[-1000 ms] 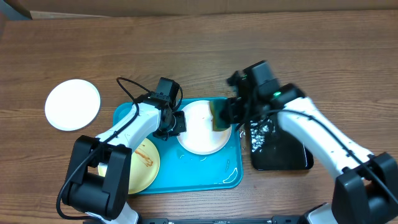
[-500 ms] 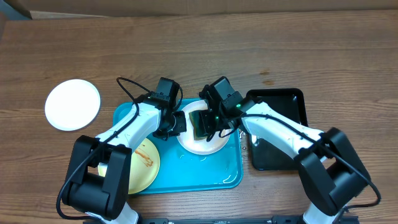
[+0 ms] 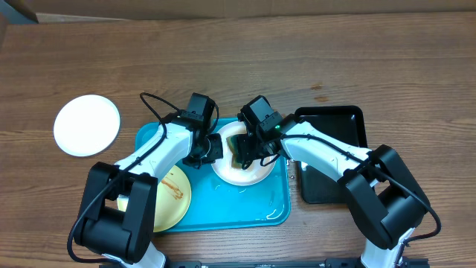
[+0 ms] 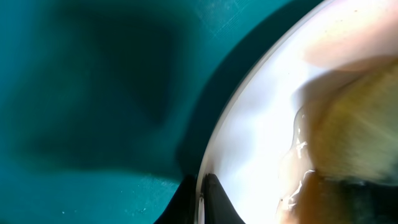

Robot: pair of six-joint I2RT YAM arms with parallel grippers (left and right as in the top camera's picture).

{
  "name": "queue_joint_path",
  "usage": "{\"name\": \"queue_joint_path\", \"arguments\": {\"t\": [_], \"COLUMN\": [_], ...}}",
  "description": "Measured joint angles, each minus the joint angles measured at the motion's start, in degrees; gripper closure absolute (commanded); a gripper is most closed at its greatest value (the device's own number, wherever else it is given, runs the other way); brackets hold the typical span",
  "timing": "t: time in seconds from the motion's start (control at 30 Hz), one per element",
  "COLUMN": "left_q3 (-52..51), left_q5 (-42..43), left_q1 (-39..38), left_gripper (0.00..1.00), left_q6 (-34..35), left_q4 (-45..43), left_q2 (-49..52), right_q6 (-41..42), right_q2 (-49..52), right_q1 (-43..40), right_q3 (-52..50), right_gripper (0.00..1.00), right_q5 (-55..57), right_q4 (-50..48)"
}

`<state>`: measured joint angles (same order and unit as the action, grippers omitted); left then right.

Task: Clean dirty plates on tray and stack at the side
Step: 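Scrub the white plate again with the sponge in the right gripper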

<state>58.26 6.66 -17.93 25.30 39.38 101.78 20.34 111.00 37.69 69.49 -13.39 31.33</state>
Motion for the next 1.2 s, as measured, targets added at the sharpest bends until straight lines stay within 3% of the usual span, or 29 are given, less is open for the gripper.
{"name": "queue_joint_path", "arguments": {"t": [0.6, 1.2], "left_q3": [0.57, 0.59], "left_q5": [-6.58, -10.34], "left_q1": [0.42, 1.86], "left_gripper": [0.96, 0.96], "left_q6": [-0.22, -0.85], "left_q4": [3.89, 4.72], "left_q2": [-0.31, -0.44], "right_q6": [-0.59, -2.38], "right_q2": [0.00, 0.24], "right_q1": [0.02, -0.07], "right_q3": [2.64, 19.39], "right_gripper": [0.96, 0.96], "right_q5": [10.29, 20.28], "right_q4": [7.67, 24.35]}}
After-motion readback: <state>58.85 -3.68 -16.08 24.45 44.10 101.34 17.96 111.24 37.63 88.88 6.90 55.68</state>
